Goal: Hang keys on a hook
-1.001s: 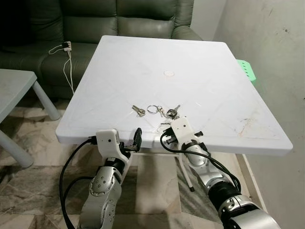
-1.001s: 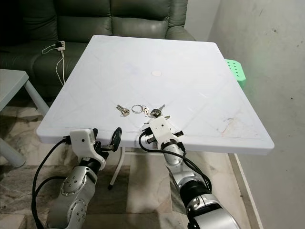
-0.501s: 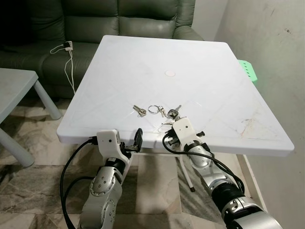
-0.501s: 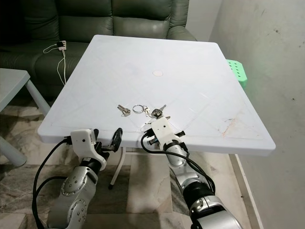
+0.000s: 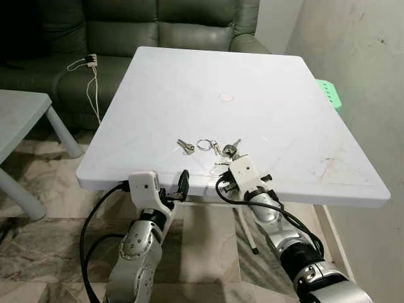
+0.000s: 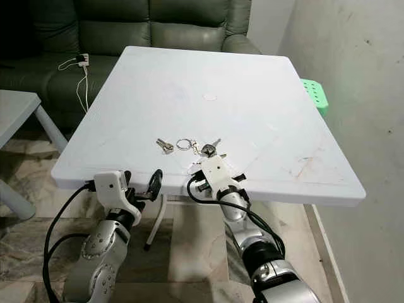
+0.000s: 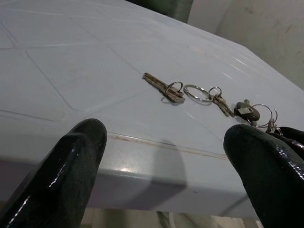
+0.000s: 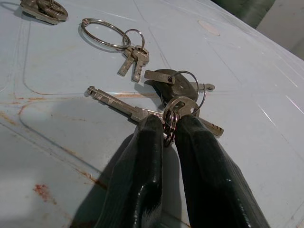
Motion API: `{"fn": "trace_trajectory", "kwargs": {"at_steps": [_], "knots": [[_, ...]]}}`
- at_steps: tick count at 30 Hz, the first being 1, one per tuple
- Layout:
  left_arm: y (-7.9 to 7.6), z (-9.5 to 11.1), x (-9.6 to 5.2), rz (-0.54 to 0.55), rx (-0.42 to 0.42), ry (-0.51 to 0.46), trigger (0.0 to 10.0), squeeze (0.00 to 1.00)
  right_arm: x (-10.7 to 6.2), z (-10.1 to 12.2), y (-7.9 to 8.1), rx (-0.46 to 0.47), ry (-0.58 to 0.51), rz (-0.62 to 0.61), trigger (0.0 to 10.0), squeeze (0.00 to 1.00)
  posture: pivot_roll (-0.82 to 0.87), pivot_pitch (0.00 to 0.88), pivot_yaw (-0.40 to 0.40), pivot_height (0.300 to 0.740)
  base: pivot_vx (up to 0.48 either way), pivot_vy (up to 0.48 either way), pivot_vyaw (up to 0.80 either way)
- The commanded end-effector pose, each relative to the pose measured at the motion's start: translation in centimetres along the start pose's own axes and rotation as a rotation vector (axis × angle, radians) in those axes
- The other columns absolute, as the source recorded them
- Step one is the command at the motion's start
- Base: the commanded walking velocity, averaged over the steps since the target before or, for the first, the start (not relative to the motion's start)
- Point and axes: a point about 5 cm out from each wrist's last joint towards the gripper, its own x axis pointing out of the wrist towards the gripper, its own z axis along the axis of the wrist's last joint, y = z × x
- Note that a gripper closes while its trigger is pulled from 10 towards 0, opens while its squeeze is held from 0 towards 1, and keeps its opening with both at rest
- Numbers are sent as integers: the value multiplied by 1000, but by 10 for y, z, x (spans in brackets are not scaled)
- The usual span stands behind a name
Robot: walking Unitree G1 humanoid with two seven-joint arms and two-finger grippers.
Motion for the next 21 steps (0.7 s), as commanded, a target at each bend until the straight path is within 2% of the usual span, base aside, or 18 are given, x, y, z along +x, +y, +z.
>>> {"fn": "trace_trajectory", "kwargs": {"at_steps": [1,9,10,11,12,13,21], "knots": [[-20,3,1,-28,-64,-19,10000,0,-6,-16,-5,-5,66,-17,10000,0,77,75,-111,740,0,0,0],[-21,3,1,-27,-66,-18,10000,0,-6,-16,-3,-2,65,-18,10000,0,78,81,-113,740,0,0,0],[-20,3,1,-26,-67,-17,10000,0,-7,-16,-3,5,66,-23,5765,0,78,81,-113,740,0,0,0],[-20,3,1,-26,-67,-17,10000,0,-7,-16,-3,5,66,-23,5765,0,78,81,-113,740,0,0,0],[-20,3,1,-25,-67,-17,10000,0,-7,-16,-3,10,67,-25,4627,0,78,82,-113,740,0,0,0],[-20,3,1,-23,-68,-17,10000,0,-7,-15,-4,5,53,-31,0,0,79,81,-113,740,0,0,0],[-20,3,2,-19,-69,-20,10000,0,-6,-13,-5,7,46,-49,0,0,78,89,-114,740,0,0,0]]}}
